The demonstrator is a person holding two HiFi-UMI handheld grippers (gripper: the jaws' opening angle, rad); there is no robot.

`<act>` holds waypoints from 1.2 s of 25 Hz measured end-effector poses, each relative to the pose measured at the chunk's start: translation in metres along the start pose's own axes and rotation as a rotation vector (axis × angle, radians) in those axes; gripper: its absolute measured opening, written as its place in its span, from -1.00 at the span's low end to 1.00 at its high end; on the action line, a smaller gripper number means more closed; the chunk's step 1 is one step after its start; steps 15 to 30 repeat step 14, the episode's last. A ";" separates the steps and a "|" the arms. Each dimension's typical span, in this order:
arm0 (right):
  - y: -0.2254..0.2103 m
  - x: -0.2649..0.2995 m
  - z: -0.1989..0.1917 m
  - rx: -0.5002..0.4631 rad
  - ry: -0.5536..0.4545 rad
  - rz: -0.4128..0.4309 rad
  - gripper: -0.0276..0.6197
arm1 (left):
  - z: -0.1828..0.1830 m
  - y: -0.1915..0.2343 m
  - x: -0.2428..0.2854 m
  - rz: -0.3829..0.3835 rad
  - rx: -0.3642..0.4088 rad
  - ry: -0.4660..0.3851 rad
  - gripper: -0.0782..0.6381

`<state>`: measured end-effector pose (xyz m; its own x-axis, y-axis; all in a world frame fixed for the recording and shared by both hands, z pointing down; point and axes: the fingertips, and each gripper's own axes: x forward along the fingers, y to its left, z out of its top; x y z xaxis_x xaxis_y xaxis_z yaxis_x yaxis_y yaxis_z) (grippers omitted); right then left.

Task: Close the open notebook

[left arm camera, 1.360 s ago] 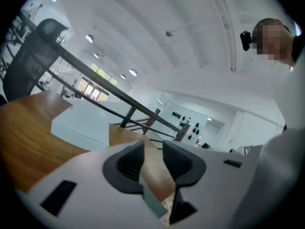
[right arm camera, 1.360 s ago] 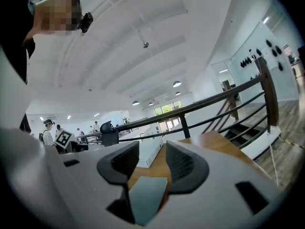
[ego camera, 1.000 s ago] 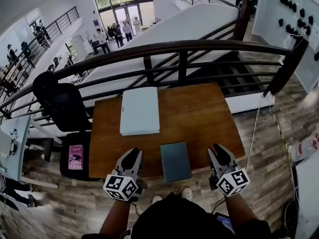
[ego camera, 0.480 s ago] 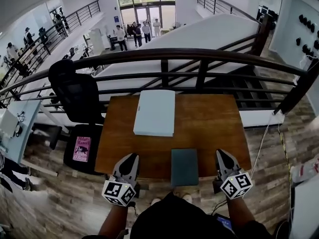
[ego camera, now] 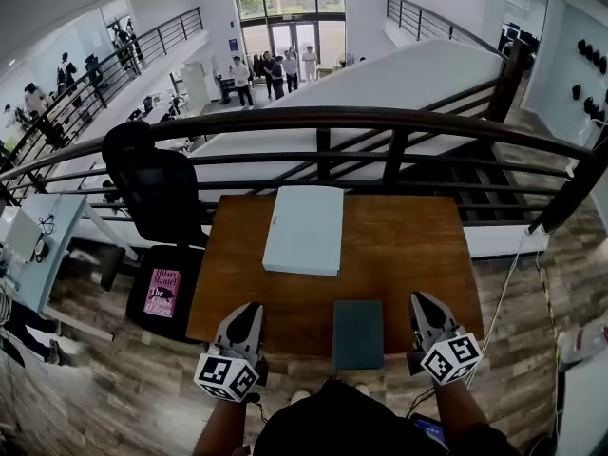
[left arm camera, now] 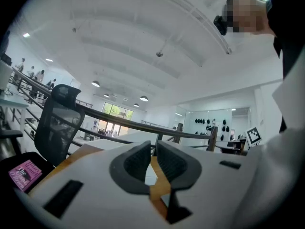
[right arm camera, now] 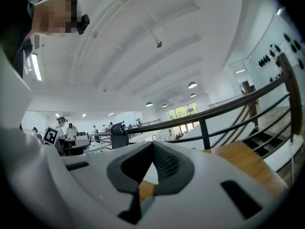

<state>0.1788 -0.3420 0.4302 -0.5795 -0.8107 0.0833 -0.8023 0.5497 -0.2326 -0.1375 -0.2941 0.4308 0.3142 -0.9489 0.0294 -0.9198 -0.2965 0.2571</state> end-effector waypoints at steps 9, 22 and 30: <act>0.002 0.007 -0.001 -0.008 -0.009 0.002 -0.93 | 0.001 0.001 0.002 -0.012 0.026 0.004 -0.65; -0.001 0.004 -0.002 -0.015 -0.007 -0.017 -0.93 | 0.000 0.004 0.000 -0.016 0.004 0.007 -0.65; -0.001 0.004 -0.002 -0.015 -0.007 -0.017 -0.93 | 0.000 0.004 0.000 -0.016 0.004 0.007 -0.65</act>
